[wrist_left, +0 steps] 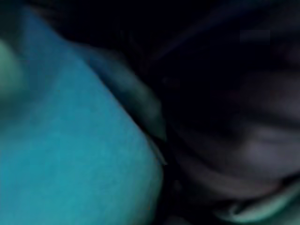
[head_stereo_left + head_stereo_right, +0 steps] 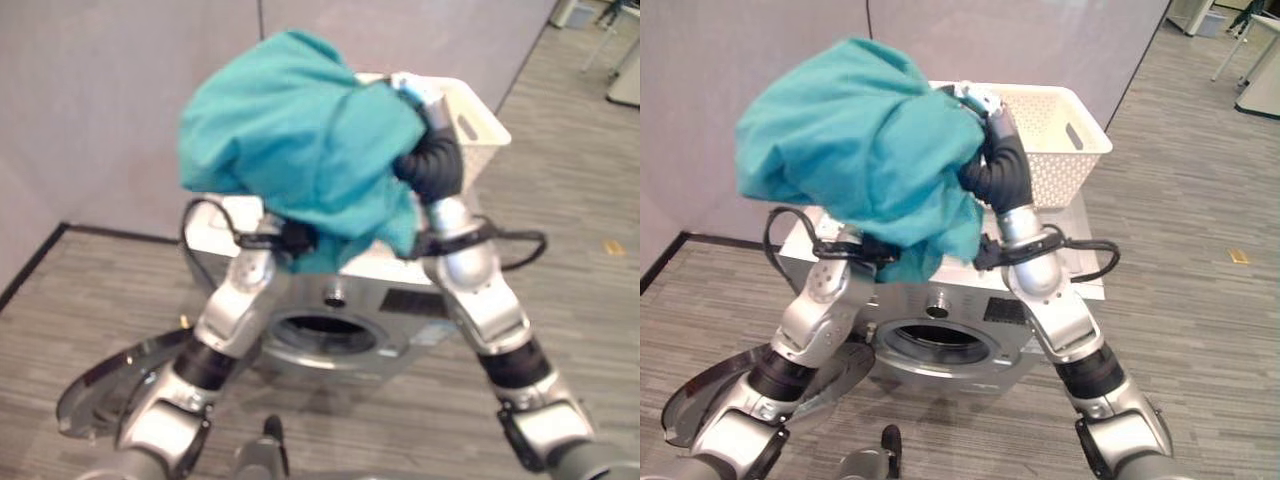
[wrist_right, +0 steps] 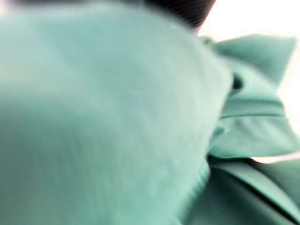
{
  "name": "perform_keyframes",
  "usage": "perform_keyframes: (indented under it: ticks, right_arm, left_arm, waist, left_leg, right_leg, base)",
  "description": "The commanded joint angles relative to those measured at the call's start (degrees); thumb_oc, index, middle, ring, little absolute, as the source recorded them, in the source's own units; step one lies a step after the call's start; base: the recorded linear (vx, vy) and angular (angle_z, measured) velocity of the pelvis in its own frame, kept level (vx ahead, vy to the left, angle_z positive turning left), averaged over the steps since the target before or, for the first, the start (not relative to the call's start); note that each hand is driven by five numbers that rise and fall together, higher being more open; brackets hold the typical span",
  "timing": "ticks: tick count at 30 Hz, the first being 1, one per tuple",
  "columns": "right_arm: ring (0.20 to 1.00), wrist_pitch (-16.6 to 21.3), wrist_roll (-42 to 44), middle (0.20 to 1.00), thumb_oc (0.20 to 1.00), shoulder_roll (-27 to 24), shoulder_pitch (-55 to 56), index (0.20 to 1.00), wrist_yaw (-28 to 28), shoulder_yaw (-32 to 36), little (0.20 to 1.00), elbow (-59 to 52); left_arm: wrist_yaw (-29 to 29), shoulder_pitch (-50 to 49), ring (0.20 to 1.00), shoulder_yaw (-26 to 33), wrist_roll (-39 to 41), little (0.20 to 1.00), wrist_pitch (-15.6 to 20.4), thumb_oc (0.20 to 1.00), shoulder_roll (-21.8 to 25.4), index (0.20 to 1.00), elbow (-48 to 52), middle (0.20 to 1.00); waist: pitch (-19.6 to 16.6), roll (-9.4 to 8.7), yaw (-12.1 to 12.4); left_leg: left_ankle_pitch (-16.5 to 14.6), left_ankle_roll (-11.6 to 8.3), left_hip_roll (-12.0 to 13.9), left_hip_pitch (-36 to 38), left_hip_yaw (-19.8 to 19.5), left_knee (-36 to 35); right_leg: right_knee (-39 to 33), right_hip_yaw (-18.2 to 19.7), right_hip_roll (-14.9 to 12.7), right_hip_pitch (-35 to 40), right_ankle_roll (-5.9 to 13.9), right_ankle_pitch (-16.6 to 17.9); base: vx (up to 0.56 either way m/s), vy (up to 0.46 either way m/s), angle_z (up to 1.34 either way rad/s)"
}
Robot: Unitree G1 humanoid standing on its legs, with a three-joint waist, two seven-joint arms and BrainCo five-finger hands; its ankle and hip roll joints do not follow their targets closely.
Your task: Grab the laundry basket,head to the washer,open it,put in the laundry and shut it.
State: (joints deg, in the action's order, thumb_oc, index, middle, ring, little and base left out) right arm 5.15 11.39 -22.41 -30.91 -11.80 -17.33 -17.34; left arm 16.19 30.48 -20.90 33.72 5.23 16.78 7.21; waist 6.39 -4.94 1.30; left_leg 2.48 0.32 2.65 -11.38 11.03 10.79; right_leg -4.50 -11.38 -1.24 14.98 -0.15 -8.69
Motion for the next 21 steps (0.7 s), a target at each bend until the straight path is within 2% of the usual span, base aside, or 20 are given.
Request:
perform_keyframes:
  ticks: [1,14,21]
  right_arm:
    - [1.0,2.88,1.99,1.0,1.0,1.3,2.21,1.0,0.45,0.0,1.0,0.2]
    - [1.0,2.53,1.53,1.0,1.0,1.81,5.02,1.0,-2.51,4.55,1.0,3.85]
    - [1.0,1.13,-0.2,1.0,1.0,1.46,8.53,1.0,-2.97,8.04,1.0,4.8]
  left_arm:
    - [-0.15,1.97,0.2,-0.25,-2.52,0.2,5.62,0.2,-2.29,0.2,-1.31,0.2]
    - [-0.26,1.09,0.2,1.76,-1.76,0.2,5.79,0.2,-1.54,0.2,-0.32,0.2]
    - [-1.81,-6.35,0.2,6.6,-0.91,0.2,5.45,0.2,0.89,0.2,4.7,0.2]
  waist:
    - [-4.92,2.7,-0.1]
    - [-5.37,3.19,0.18]
    - [-5.29,3.85,1.16]
  left_leg:
    - [11.97,-5.39,5.75,5.12,-1.83,-15.26]
    - [11.91,-5.42,5.51,5.27,-1.8,-15.16]
    - [12.0,-5.43,5.42,5.4,-1.85,-15.01]
  right_leg:
    - [0.35,-0.33,2.11,-0.21,1.57,-0.28]
    - [-0.08,-0.45,1.95,0.06,1.69,-0.08]
    - [-0.5,-0.47,1.79,0.37,1.76,-0.03]
  base:
    - [0.0,0.002,-0.04]
    - [0.0,0.0,-0.01]
    - [-0.01,-0.015,-0.01]
